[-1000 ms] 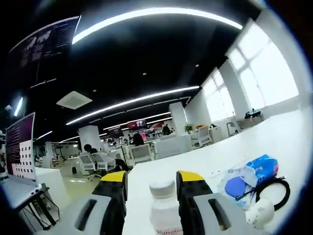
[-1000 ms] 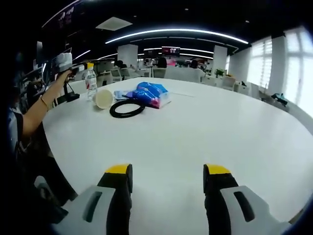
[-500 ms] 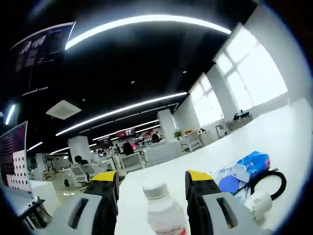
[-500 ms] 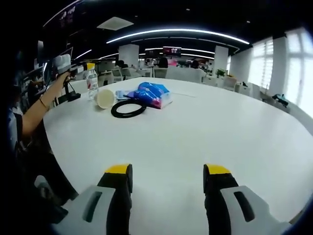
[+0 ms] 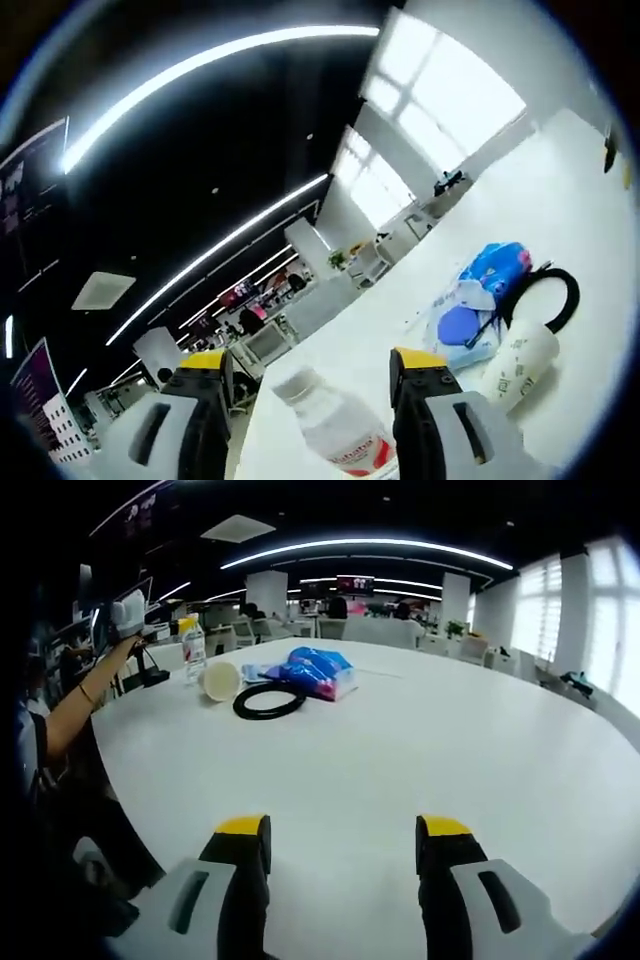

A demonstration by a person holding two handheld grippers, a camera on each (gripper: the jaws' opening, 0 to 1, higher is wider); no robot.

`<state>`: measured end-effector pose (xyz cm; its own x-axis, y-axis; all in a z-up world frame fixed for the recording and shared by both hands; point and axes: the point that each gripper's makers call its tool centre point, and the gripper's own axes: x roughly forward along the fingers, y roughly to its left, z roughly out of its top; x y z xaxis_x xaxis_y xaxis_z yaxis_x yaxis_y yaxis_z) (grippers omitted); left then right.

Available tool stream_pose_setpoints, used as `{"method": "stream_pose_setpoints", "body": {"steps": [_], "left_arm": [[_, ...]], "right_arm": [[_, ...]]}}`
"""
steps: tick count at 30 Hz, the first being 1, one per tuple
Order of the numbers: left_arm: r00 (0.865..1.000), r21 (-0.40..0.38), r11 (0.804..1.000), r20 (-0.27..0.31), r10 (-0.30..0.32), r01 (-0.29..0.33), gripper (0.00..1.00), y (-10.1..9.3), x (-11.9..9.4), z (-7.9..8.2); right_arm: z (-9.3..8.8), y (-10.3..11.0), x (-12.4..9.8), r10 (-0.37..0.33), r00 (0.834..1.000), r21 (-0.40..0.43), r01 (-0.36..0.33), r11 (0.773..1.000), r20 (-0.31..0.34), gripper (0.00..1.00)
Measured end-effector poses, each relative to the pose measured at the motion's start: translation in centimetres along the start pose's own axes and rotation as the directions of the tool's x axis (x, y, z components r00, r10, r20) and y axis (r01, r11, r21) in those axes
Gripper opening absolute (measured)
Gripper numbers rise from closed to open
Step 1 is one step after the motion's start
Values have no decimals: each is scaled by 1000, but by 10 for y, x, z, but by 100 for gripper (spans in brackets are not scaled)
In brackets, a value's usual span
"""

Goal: Arrange the tabletop items into an orderly group along one side of the table until the central work area is clear of visible clutter.

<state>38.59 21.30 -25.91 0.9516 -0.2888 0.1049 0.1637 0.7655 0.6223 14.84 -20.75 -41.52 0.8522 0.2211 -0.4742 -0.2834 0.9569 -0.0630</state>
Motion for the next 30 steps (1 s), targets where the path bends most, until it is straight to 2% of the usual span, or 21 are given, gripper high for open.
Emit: {"method": "stream_pose_setpoints", "body": {"steps": [8, 11, 14, 22, 26, 30], "left_arm": [[998, 135, 990, 29, -49, 44, 77, -13, 0, 9], [994, 217, 973, 58, -89, 74, 83, -23, -1, 16], [991, 277, 954, 36, -132, 117, 89, -35, -2, 14], [979, 320, 929, 19, -204, 187, 100, -52, -4, 11], [969, 361, 903, -1, -249, 232, 100, -64, -6, 10], [957, 377, 886, -5, -289, 269, 100, -73, -7, 13]], "right_arm": [[-1, 0, 0, -2, 1000, -2, 2, 1000, -6, 56], [-1, 1, -1, -2, 1000, -2, 2, 1000, -6, 56], [-2, 0, -1, -5, 1000, -1, 5, 1000, -7, 56], [-3, 1, -1, -2, 1000, -1, 2, 1000, -7, 56], [-3, 3, -1, 2, 1000, -4, -2, 1000, -8, 56], [-2, 5, -1, 9, 1000, -16, -9, 1000, -5, 58]]}}
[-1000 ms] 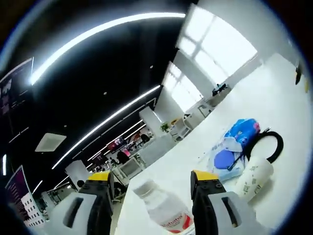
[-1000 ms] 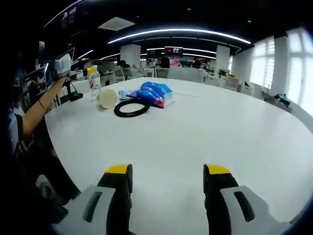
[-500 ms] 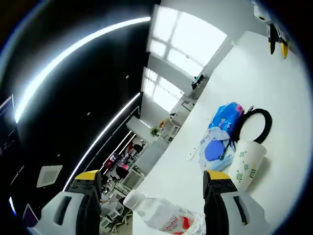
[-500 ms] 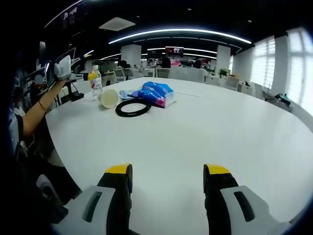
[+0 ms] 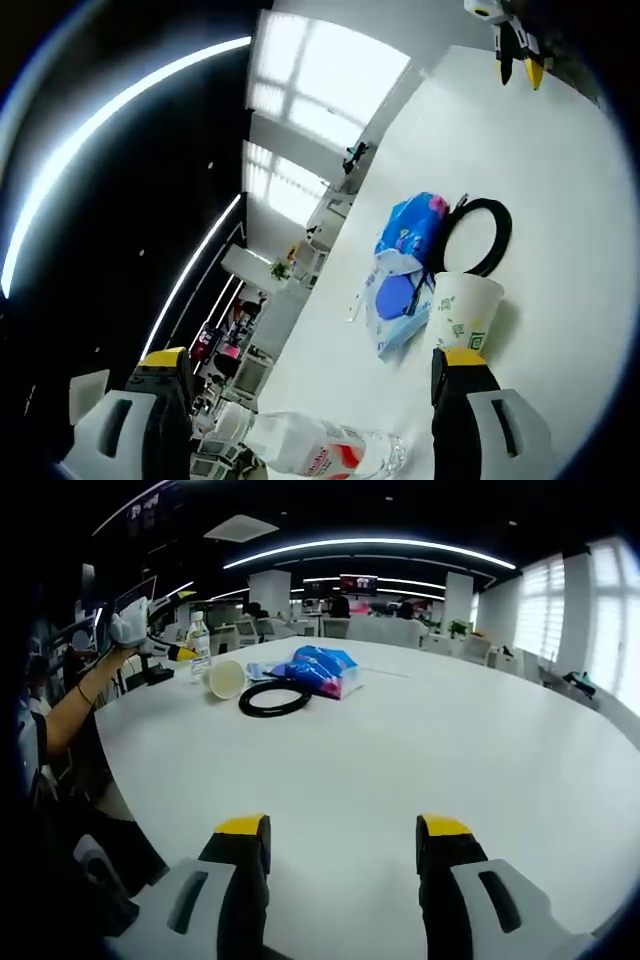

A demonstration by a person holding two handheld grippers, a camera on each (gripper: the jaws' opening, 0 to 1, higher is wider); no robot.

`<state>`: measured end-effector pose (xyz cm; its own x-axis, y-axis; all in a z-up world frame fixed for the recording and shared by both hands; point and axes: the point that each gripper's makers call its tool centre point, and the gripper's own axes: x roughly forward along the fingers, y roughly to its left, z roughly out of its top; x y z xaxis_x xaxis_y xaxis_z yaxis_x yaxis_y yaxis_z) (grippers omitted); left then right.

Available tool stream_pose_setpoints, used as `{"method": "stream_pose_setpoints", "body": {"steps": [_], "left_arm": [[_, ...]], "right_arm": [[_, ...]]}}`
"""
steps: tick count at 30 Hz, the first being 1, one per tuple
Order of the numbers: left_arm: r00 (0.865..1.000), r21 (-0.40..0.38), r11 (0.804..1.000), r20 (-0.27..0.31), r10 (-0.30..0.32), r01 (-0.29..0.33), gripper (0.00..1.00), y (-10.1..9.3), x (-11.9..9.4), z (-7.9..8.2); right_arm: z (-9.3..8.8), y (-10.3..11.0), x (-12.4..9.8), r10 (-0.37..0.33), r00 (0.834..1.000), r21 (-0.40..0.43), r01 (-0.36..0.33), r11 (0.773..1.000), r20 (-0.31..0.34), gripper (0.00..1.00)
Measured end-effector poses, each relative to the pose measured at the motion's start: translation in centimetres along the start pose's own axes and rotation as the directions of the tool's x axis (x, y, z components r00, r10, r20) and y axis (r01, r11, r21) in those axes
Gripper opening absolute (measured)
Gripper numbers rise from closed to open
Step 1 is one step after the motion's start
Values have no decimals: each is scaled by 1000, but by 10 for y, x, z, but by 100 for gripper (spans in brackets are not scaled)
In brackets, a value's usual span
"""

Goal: Arrange the tabletop items into an orderly group along one side of the table until the central work area is clear of visible clutter.

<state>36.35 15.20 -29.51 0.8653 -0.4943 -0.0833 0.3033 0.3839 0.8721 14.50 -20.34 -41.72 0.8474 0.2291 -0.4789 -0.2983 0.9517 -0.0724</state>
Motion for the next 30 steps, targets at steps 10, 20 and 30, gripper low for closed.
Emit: {"method": "stream_pose_setpoints", "body": {"steps": [10, 20, 30], "left_arm": [[994, 53, 993, -34, -106, 108, 100, -21, 2, 5], [979, 75, 977, -70, -194, 199, 100, -43, 5, 6], [966, 113, 961, -94, -241, 251, 100, -61, 14, 13]], "right_arm": [[1, 0, -1, -1, 1000, -9, 1, 1000, 4, 58], [0, -1, -1, 0, 1000, -5, 0, 1000, -5, 57], [3, 0, -2, 9, 1000, -11, -9, 1000, 2, 57]]}}
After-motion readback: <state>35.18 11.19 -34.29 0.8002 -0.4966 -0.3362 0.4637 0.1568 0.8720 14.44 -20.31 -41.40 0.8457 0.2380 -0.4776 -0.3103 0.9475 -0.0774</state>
